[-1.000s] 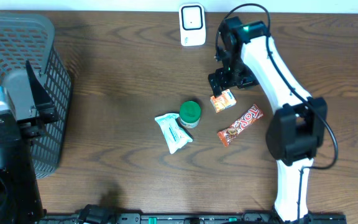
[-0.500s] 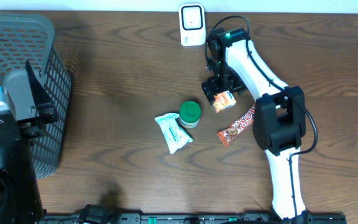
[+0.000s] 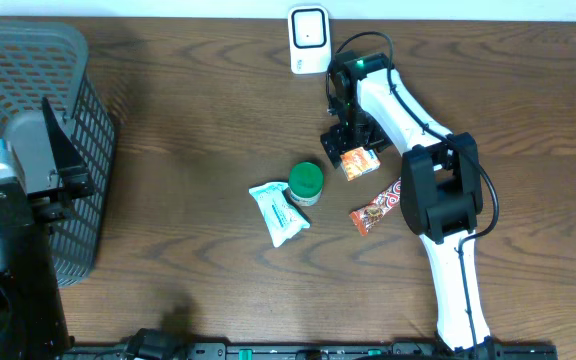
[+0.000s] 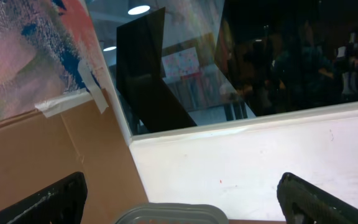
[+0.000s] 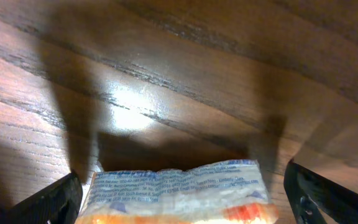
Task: Scan the item barcode
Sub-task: 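Carry the Kleenex pack up to the white scanner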
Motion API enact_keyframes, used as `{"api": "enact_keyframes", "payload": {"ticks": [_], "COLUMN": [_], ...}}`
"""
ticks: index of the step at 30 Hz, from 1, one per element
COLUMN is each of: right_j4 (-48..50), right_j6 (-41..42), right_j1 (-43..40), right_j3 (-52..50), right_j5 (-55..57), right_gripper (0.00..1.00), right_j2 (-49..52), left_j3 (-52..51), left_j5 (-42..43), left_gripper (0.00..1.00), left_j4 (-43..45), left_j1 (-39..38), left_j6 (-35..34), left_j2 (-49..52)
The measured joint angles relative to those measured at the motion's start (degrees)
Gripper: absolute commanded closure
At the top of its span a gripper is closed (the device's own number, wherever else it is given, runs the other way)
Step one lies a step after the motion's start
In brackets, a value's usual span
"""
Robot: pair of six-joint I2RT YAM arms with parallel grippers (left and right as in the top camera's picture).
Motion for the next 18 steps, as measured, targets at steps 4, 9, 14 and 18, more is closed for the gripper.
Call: {"api": "enact_keyframes", "payload": {"ticks": [4,9,14,18], "right_j4": [0.8,1.3,0.9,-1.4], "right_j6": [-0.5,-0.8,0.3,0.8], "right_j1": [0.9,2.0,2.1,2.1], "right_j3": [0.0,0.2,0.7,3.6], "right_j5": [0.4,0.4,0.3,0.1], "right_gripper": [0.19,0.41,0.56,0.56], "right_j2": [0.0,0.0,0.0,0.1], "left_j3": [0.0,0.0,0.0,0.0], "left_j5": [0.0,0.0,0.0,0.0], "left_gripper": [0.02,0.02,0.02,0.02], "left_j4": [0.0,0.0,-0.2,-0.3], "left_j1": [0.0,0.0,0.0,0.0], "left_j6": [0.0,0.0,0.0,0.0], "left_j2": [0.0,0.0,0.0,0.0]}}
